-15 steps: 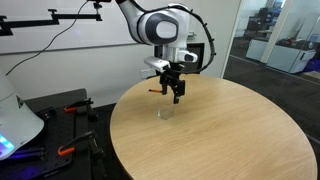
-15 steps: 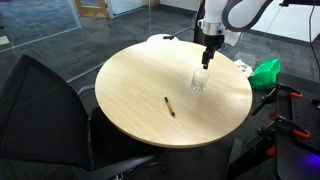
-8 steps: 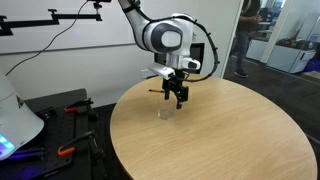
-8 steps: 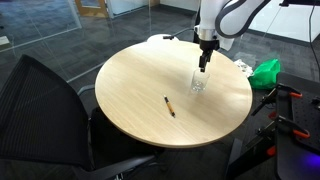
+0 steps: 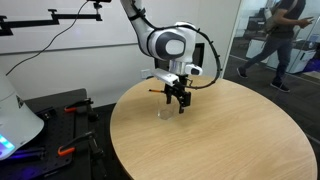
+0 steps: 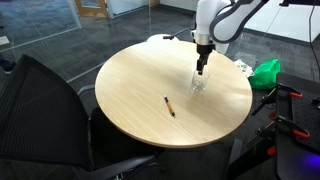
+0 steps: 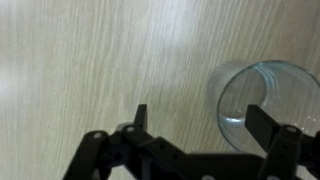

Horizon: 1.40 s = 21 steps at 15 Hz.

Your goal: Move the glass to the right

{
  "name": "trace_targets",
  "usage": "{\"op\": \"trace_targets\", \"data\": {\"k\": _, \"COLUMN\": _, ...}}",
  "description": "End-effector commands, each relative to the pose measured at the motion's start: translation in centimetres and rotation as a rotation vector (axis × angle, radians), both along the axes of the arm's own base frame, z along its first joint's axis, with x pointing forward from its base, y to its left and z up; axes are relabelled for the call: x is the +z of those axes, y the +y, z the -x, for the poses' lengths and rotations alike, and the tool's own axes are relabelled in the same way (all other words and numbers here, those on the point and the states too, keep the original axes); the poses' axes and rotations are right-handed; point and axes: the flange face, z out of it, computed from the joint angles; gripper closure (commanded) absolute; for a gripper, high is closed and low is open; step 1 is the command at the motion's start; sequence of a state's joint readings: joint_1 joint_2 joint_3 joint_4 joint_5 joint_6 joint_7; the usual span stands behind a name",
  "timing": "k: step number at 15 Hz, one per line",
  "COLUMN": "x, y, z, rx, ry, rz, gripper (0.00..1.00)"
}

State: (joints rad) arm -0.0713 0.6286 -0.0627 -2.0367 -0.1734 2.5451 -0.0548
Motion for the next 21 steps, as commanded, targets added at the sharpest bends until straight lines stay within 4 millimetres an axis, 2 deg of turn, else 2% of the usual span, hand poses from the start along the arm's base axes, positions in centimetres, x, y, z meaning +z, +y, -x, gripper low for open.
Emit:
{"op": "trace_targets", "data": {"k": 1, "x": -0.9, "y": -0.2, "z": -0.9, "rx": 0.018, "ry": -0.011, "rz": -0.021, "gripper": 0.01}}
{"op": "trace_targets", "data": {"k": 2, "x": -1.1, "y": -0.2, "z": -1.0, "rx": 0.017, "ry": -0.008, "rz": -0.023, "gripper": 0.21}}
{"op": "trace_targets", "data": {"k": 3, "x": -1.3, "y": -0.2, "z": -1.1, "rx": 0.018, "ry": -0.006, "rz": -0.024, "gripper": 0.26}}
{"op": "trace_targets", "data": {"k": 4, "x": -1.4, "y": -0.2, "z": -1.2, "rx": 0.019, "ry": -0.006, "rz": -0.025, "gripper": 0.27}}
{"op": "trace_targets", "data": {"k": 13, "x": -2.0, "y": 0.2, "z": -1.9, "rx": 0.029, "ry": -0.004, "rz": -0.027, "gripper": 0.95}}
{"op": "trace_targets", "data": {"k": 14, "x": -2.0, "y": 0.3, "z": -1.9, "rx": 0.031, "ry": -0.004, "rz": -0.026, "gripper": 1.0}}
{"op": "trace_targets", "data": {"k": 21, "x": -1.3, "y": 0.2, "z": -2.5, "rx": 0.031, "ry": -0.01, "rz": -0.023, "gripper": 0.98}}
